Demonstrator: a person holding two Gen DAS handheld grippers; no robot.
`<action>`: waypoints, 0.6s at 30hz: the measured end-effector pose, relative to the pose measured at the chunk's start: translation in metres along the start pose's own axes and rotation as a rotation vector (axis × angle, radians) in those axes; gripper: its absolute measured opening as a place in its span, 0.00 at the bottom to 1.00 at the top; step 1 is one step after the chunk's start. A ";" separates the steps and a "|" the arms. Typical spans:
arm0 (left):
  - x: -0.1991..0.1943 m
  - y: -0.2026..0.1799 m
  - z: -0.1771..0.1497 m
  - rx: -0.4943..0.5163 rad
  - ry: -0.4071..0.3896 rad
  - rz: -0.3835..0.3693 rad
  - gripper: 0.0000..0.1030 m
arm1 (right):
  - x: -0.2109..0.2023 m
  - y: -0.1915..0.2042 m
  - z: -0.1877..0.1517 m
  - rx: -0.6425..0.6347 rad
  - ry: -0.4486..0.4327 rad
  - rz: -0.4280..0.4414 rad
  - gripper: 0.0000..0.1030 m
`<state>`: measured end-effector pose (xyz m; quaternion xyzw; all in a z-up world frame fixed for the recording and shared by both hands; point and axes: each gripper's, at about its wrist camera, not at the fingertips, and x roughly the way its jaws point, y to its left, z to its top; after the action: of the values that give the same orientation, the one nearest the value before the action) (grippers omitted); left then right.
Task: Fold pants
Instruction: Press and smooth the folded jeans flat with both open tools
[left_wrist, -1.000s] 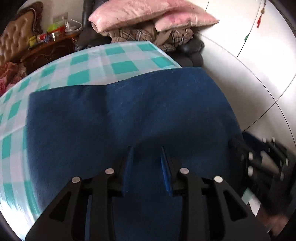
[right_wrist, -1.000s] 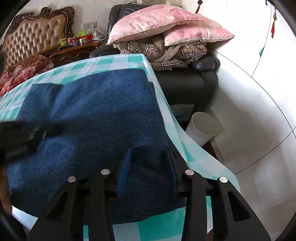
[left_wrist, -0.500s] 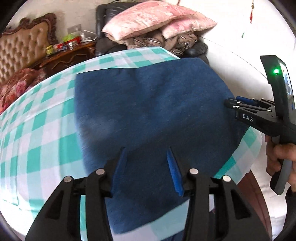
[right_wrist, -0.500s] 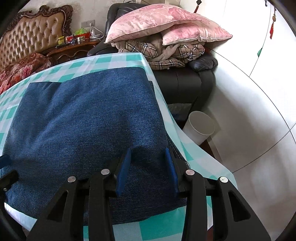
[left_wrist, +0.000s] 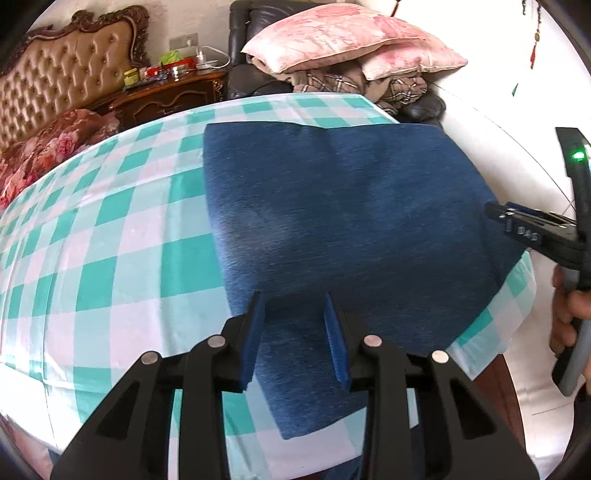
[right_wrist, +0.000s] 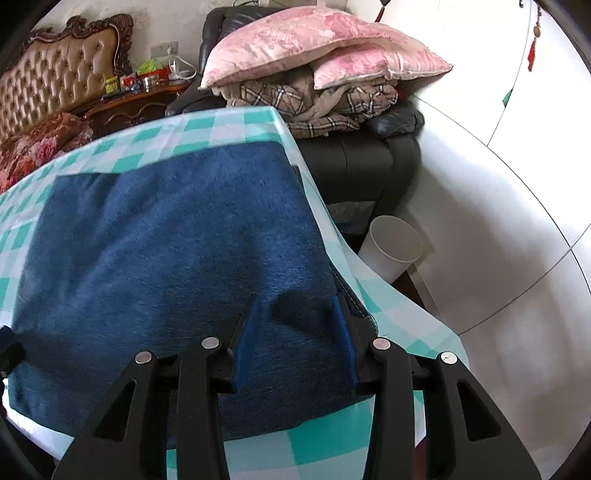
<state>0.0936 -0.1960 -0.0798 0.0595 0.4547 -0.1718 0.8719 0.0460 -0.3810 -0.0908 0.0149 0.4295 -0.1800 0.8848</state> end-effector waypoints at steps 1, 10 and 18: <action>-0.001 0.002 0.000 -0.004 -0.001 0.006 0.34 | -0.004 0.003 0.001 -0.005 -0.009 0.003 0.37; 0.002 0.012 0.001 -0.035 0.006 0.036 0.35 | -0.014 0.030 -0.001 -0.049 -0.013 0.043 0.37; -0.005 0.011 0.022 -0.026 -0.048 0.040 0.35 | 0.002 0.033 -0.012 -0.056 0.027 0.043 0.38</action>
<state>0.1118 -0.1899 -0.0639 0.0531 0.4344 -0.1500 0.8865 0.0493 -0.3485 -0.1043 0.0019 0.4461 -0.1488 0.8825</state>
